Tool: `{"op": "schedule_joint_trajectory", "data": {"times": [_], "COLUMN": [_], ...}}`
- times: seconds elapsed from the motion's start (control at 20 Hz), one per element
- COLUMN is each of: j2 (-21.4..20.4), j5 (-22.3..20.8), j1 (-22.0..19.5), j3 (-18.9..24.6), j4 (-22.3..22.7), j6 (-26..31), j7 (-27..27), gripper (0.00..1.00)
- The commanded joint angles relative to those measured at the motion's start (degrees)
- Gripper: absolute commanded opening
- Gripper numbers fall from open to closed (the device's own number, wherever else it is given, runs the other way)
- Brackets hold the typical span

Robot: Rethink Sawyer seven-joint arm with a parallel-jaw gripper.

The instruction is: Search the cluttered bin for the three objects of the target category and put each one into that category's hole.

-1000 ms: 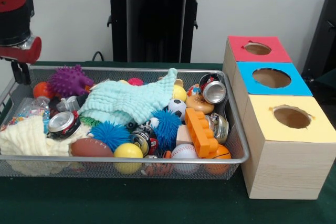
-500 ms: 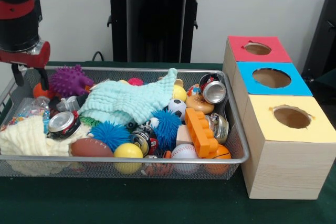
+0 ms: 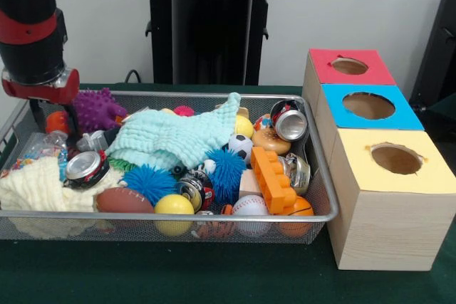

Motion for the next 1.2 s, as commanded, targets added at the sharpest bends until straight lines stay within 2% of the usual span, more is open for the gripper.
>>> {"op": "schedule_joint_trajectory", "data": {"times": [0.05, 0.3, 1.2], "j2": [5.5, 8.3, 10.6], "j5": [-2.3, -3.1, -5.0], "j1": [-1.3, -1.1, -1.6], "j3": [1.7, 1.1, -0.6], "j4": [0.6, -1.4, -5.0], "j6": [-6.5, -8.5, -10.3], "j7": [-4.2, -4.1, -6.0], "gripper": [1.0, 1.0, 1.0]}}
